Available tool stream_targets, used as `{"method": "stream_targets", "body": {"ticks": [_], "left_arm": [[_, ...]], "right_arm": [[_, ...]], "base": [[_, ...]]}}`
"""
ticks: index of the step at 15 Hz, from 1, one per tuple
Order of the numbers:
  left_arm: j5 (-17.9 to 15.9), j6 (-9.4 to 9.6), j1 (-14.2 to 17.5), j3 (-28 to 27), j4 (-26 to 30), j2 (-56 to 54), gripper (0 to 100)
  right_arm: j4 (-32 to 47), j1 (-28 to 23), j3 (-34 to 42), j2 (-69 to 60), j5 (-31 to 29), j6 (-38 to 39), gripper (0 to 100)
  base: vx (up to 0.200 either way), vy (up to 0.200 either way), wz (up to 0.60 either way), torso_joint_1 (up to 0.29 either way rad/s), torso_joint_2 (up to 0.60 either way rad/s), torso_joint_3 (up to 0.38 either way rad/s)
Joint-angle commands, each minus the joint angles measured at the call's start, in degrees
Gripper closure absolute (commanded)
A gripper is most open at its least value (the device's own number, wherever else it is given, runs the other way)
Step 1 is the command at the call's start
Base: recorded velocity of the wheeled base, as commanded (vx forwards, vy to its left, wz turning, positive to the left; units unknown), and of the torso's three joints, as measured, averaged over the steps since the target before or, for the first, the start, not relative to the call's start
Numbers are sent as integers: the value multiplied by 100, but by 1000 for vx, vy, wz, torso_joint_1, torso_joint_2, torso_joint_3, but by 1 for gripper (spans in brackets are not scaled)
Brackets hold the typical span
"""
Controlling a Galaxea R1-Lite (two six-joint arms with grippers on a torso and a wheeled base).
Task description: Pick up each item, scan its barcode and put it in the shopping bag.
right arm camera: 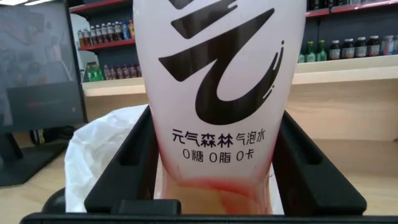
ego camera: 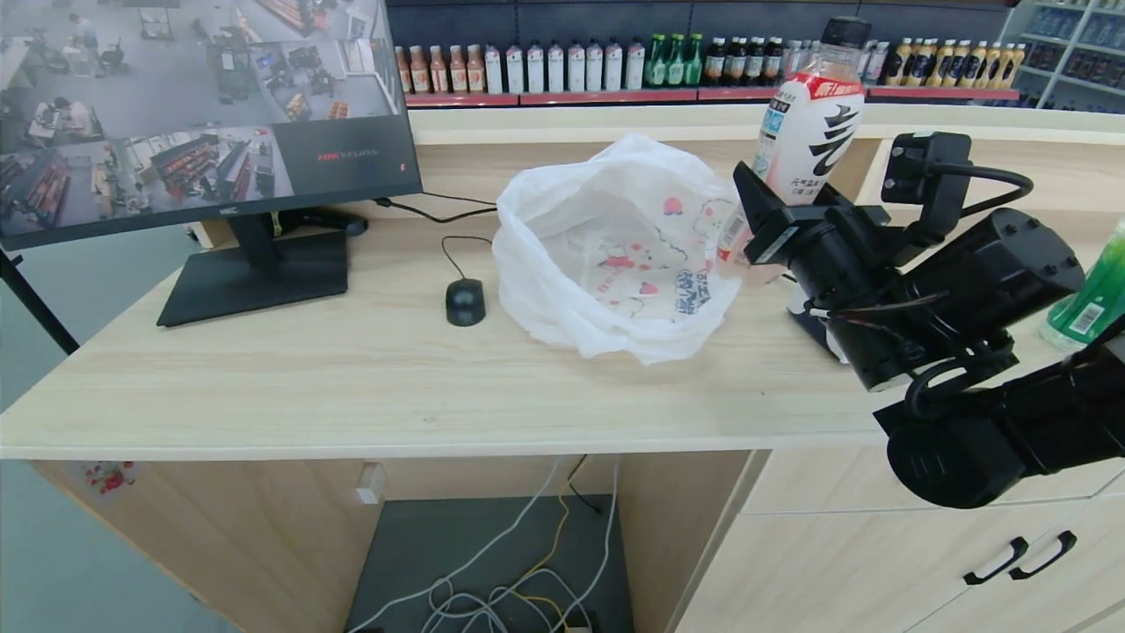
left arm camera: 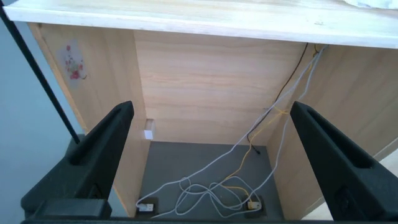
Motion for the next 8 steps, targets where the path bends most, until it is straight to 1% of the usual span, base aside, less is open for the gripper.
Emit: {"method": "stream_targets", "body": {"ticks": [1, 2, 5, 7, 8], "left_arm": [[0, -1, 0, 0, 0, -2, 0], [0, 8, 0, 0, 0, -2, 0], [0, 8, 0, 0, 0, -2, 0], [0, 8, 0, 0, 0, -2, 0], [0, 8, -9, 0, 0, -2, 0]], "right_arm": [[-12, 100, 12, -2, 7, -2, 100], [-12, 188, 12, -2, 7, -11, 100], [-12, 355, 12, -10, -1, -19, 100], [41, 372, -269, 25, 16, -2, 100], [287, 390, -480, 34, 25, 7, 100]], "base": [[0, 200, 0, 2, 2, 2], [0, 200, 0, 7, 2, 2], [0, 0, 0, 0, 0, 0], [0, 0, 0, 0, 0, 0], [0, 0, 0, 0, 0, 0]]}}
